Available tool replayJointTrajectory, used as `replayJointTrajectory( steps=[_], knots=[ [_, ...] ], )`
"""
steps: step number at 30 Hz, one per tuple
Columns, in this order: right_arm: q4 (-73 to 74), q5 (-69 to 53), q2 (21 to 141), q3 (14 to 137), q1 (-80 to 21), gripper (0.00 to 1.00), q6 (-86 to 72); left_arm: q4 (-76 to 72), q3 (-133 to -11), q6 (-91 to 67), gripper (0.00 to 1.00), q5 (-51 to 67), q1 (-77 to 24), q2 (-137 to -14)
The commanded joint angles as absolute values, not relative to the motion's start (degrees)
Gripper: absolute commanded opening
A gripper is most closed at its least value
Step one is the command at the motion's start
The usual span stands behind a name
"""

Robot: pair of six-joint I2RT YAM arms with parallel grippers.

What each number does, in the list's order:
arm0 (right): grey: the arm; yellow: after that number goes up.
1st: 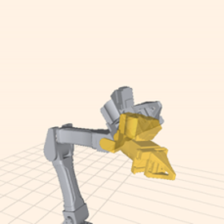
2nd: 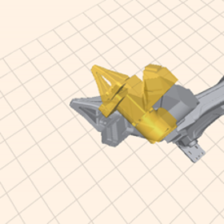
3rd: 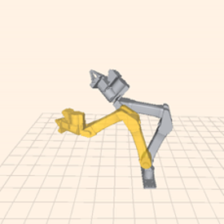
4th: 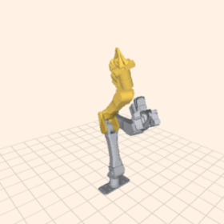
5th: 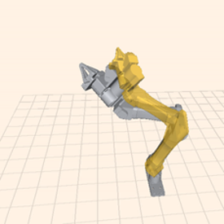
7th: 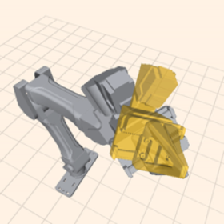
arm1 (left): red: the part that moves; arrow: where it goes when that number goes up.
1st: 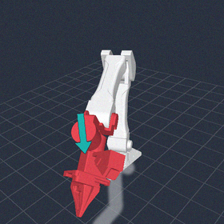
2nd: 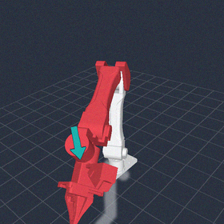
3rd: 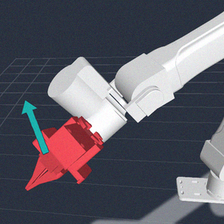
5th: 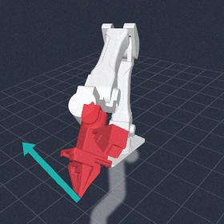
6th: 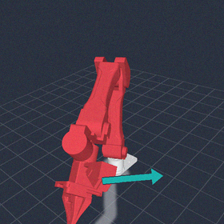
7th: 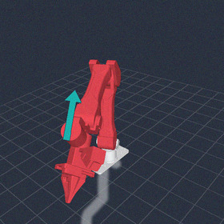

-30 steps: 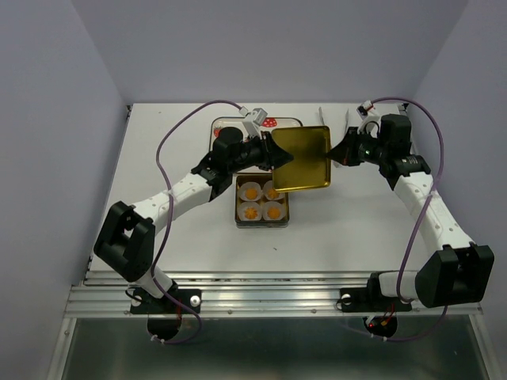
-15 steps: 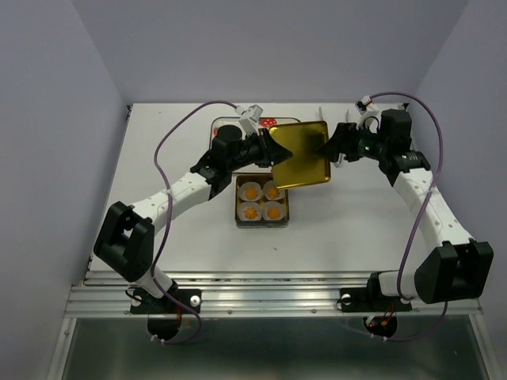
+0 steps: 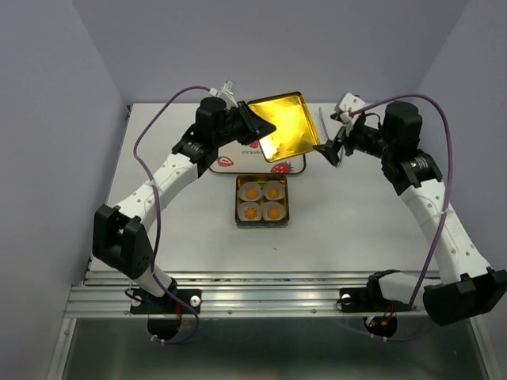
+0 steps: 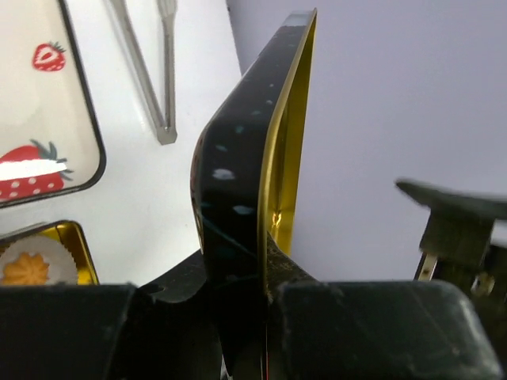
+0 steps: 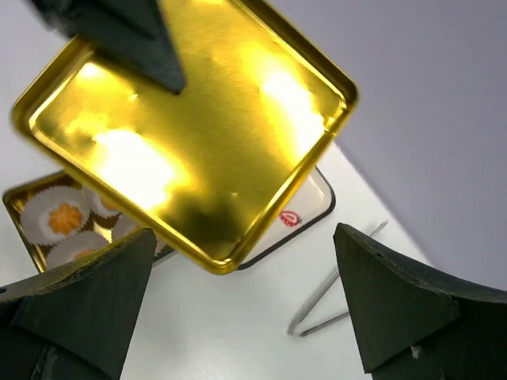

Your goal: Pack the cookies

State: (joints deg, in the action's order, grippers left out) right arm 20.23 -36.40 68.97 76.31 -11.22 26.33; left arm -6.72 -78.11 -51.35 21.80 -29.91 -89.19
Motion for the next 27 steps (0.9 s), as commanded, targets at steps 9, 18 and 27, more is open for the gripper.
replayJointTrajectory(
  steps=[9, 18, 27],
  knots=[
    [15.8, -32.4, 63.8, 63.5, -27.1, 1.00, 63.0, 11.2, -85.7, -64.1, 0.00, 18.3, -26.5, -88.9],
    [-3.0, -20.5, 69.8, 57.5, -37.4, 1.00, 64.1, 14.9, -84.4, -67.1, 0.00, 18.0, -26.7, -87.8],
    [-7.6, -17.5, 75.2, 58.1, -38.6, 0.80, 64.7, 13.4, -81.1, -68.4, 0.00, 19.8, -26.7, -87.0]
  ],
)
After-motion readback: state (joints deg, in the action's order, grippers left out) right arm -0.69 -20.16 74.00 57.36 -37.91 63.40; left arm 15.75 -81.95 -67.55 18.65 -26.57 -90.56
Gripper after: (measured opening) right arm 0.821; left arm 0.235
